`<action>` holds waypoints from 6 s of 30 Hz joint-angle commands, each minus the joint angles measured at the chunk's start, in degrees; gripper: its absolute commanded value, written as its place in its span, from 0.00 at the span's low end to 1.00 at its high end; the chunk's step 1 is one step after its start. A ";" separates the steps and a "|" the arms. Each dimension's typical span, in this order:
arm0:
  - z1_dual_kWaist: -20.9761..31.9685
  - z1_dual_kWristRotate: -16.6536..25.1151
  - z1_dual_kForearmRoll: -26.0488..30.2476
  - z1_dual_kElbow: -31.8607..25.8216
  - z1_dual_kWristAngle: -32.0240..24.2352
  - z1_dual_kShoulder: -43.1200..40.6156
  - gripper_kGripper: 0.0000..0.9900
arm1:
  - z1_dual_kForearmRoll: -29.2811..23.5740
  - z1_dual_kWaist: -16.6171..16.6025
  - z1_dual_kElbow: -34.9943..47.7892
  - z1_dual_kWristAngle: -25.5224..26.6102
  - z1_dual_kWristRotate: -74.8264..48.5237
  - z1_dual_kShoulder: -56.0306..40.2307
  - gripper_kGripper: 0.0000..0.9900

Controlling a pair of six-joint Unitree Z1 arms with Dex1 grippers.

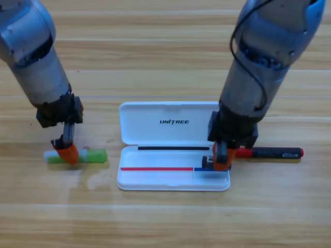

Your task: Clean up eraser and pencils

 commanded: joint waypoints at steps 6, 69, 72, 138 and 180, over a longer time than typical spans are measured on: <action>0.61 1.61 -3.74 4.08 -1.29 3.61 1.00 | 0.50 1.12 -0.93 -0.77 -0.51 7.23 0.00; -16.44 -7.62 15.42 -20.17 3.02 6.16 0.00 | -4.78 -16.28 6.89 -3.84 -20.20 9.60 0.00; -16.62 -7.79 15.42 -20.96 3.02 7.92 0.00 | -4.78 -16.28 6.45 -3.84 -19.93 9.42 0.00; -21.45 -11.22 17.44 -25.53 -3.22 18.64 0.04 | 2.96 -8.02 9.26 -5.07 -10.70 -12.99 0.00; 0.44 4.07 15.24 -6.90 -0.50 -5.27 1.00 | 7.97 4.64 -22.73 -5.51 -4.82 17.24 0.00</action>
